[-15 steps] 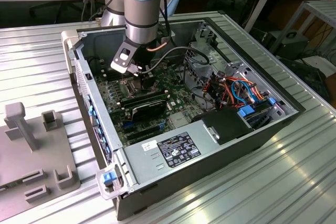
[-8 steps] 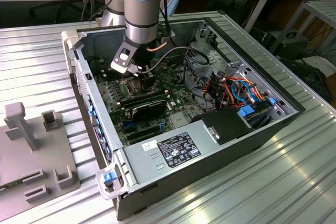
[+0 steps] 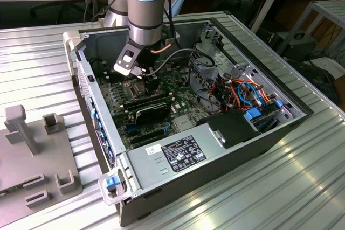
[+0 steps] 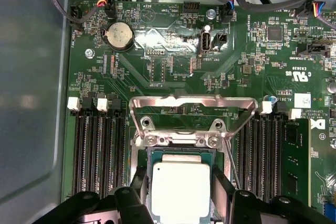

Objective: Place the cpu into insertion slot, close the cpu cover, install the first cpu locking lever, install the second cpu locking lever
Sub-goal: 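Place the cpu into insertion slot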

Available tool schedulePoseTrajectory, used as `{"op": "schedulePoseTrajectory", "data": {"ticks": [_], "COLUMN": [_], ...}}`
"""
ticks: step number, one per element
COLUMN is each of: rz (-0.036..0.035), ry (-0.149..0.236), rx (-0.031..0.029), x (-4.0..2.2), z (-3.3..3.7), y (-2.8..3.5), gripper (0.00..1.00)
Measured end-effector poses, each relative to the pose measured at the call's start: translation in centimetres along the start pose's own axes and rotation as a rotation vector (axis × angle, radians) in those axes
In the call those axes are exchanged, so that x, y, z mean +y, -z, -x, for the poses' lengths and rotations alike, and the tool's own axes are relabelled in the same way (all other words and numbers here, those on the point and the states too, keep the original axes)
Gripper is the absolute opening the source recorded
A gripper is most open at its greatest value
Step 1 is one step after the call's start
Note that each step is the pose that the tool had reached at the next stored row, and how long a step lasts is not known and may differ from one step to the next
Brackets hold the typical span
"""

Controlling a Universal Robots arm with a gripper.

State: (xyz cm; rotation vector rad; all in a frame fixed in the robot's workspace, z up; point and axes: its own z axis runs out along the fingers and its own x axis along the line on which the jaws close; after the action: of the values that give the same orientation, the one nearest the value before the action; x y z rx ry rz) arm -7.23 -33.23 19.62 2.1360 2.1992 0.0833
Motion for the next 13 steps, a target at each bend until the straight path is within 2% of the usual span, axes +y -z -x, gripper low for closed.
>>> {"op": "schedulePoseTrajectory", "data": {"ticks": [3,5,11,12,13], "rz": [-0.0004,-0.0020,-0.0135,-0.0210,-0.0370], "ry": [0.000,0.000,0.000,0.000,0.000], "rx": [0.0000,0.0002,0.0006,0.0007,0.0012], "x": [0.01,0.06,0.24,0.31,0.42], "z": [0.00,0.01,0.03,0.04,0.05], "y": [0.19,0.55,1.82,2.16,2.63], "gripper": [0.61,0.61,0.61,0.61,0.61]}}
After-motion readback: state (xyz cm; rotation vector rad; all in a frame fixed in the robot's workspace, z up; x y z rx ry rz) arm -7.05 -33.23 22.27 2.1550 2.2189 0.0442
